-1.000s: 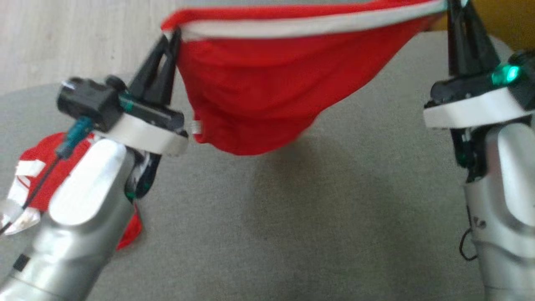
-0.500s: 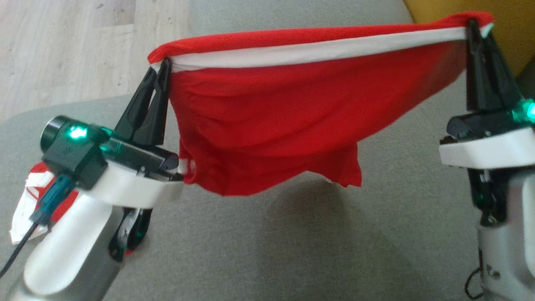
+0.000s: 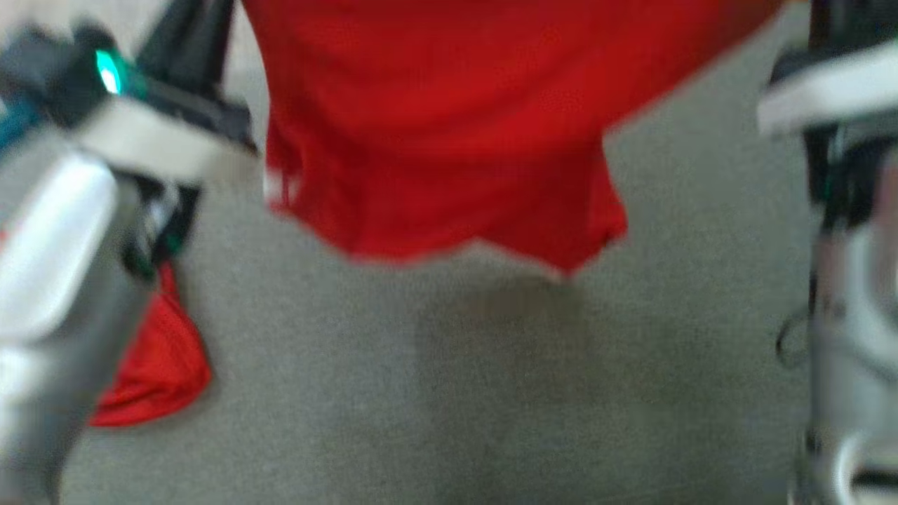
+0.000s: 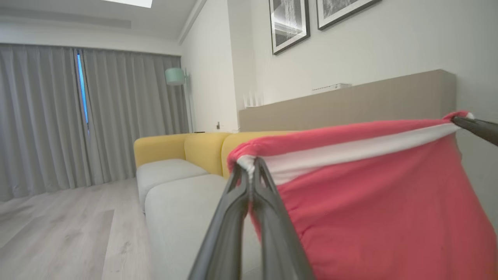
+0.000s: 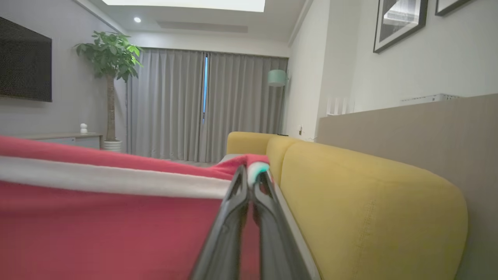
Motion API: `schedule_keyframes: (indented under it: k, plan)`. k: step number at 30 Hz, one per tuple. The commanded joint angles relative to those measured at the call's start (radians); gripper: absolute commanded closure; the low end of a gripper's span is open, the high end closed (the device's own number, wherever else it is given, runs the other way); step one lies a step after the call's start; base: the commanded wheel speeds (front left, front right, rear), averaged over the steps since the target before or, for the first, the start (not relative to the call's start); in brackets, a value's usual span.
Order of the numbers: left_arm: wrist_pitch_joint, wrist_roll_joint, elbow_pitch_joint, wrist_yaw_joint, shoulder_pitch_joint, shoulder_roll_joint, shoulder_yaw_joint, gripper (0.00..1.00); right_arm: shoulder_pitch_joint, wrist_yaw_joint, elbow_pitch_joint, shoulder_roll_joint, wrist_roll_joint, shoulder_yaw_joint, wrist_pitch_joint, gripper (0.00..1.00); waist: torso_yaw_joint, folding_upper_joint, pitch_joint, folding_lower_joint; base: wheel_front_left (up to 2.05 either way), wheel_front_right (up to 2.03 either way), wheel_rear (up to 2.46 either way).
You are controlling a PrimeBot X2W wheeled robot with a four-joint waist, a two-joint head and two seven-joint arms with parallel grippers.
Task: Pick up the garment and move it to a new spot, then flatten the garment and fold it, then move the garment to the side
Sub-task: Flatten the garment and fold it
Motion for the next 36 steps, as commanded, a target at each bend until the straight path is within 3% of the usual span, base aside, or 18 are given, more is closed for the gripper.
schedule_keyframes:
  k: [1,7,11,17,23,29,36]
  plan:
    - [0.000,0.001,-0.010,-0.001,-0.067,0.038,0.068,1.00,-0.060,0.004,-0.023,-0.005,0.003,0.011,-0.011,1.00,-0.018,0.0000,0.102,-0.0003,0.00,0.00,0.00]
    - [-0.087,0.033,0.266,-0.081,-0.397,0.005,0.094,1.00,-0.430,0.004,0.311,-0.016,-0.020,-0.020,-0.178,1.00,-0.026,0.0000,0.232,-0.0003,0.00,0.00,0.00]
    - [-0.150,0.046,0.401,-0.107,-0.514,-0.036,0.075,1.00,-0.547,0.004,0.493,-0.012,-0.047,-0.052,-0.268,1.00,-0.018,0.0000,0.274,-0.0003,0.00,0.00,0.00]
    - [-0.187,0.035,0.526,-0.124,-0.482,-0.099,0.004,1.00,-0.534,0.004,0.741,-0.015,-0.060,-0.031,-0.288,1.00,0.006,0.0000,0.302,-0.0003,0.00,0.00,0.00]
    - [-0.194,-0.007,0.537,-0.126,-0.321,-0.114,-0.127,1.00,-0.454,0.004,0.937,-0.058,-0.025,0.099,-0.224,1.00,0.030,0.0000,0.281,-0.0003,0.00,0.00,0.00]
    - [-0.194,-0.067,0.480,-0.126,-0.136,-0.078,-0.257,1.00,-0.353,0.004,1.021,-0.109,0.111,0.311,-0.091,1.00,0.050,0.0000,0.219,-0.0003,0.00,0.00,0.00]
    - [-0.195,-0.077,0.429,-0.126,-0.005,-0.046,-0.341,1.00,-0.207,0.004,0.899,-0.239,0.347,0.561,0.032,1.00,0.060,0.0000,0.142,-0.0003,0.00,0.00,0.00]
